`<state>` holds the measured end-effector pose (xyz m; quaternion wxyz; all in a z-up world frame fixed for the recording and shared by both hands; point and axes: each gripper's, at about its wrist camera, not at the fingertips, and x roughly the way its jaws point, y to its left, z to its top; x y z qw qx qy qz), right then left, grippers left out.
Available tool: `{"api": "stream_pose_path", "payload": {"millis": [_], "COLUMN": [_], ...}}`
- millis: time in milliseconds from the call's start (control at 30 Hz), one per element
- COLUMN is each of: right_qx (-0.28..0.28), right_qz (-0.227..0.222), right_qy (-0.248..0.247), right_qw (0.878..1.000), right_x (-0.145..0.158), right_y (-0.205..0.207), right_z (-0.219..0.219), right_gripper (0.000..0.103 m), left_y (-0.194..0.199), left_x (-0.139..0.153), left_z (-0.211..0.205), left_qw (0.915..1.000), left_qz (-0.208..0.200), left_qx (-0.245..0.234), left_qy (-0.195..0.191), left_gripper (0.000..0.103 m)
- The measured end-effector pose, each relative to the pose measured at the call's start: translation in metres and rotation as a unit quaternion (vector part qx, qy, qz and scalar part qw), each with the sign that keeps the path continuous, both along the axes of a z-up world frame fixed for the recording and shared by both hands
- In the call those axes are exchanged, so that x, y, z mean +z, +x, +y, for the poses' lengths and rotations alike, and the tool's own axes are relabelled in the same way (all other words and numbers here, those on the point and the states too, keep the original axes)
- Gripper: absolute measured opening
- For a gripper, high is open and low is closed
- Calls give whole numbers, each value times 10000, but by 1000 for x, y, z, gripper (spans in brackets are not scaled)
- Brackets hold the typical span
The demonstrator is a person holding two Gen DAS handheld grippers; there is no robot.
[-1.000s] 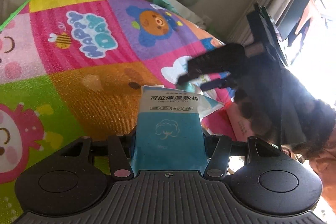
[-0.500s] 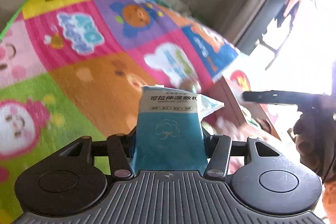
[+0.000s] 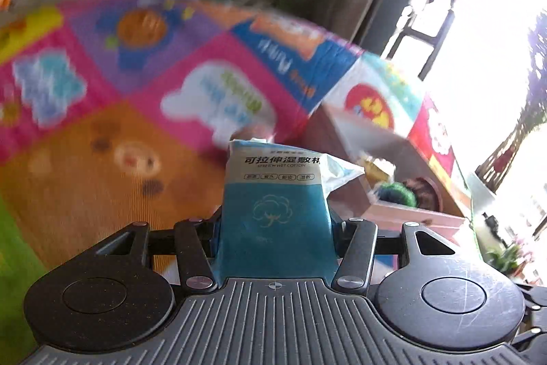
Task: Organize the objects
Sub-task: 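Lower the blue wet-wipes pack into the pink box with the left gripper while the right carries the charger over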
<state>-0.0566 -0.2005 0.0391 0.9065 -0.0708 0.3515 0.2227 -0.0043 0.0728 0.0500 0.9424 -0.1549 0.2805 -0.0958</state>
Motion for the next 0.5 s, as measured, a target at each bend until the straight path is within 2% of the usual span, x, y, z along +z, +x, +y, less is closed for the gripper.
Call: {"api": "stream_pose_path", "payload": {"millis": [67, 133, 167, 233, 300, 367, 467, 500], "right_qx": [10, -9, -28, -55, -104, -265, -672, -737], "right_qz": [42, 66, 64, 155, 130, 152, 55, 29], "right_qy": [23, 21, 18, 70, 97, 128, -105, -176], "right_qw": [10000, 10000, 10000, 9998, 9998, 9995, 9977, 9971], "right_x": [-7, -13, -15, -21, -22, -21, -22, -23], "right_y": [3, 10, 12, 15, 13, 10, 0, -4], "right_z": [4, 9, 10, 9, 5, -4, -21, -25], "right_gripper": [74, 71, 68, 49, 48, 48, 48, 48], "left_y": [-15, -32, -41, -52, -57, -56, -57, -56], "left_x": [12, 20, 21, 16, 6, -5, -18, -22], "left_z": [-8, -20, -27, -44, -61, -76, -95, -99], "left_qw": [9996, 9981, 9962, 9911, 9862, 9828, 9784, 9763], "left_qz": [-119, -128, -91, 70, 269, 444, 550, 567], "left_qx": [-131, -535, -810, -1267, -1554, -1659, -1438, -1455], "left_qy": [197, 286, 319, 408, 506, 683, 1380, 1498], "left_gripper": [58, 58, 58, 58, 58, 58, 58, 58]}}
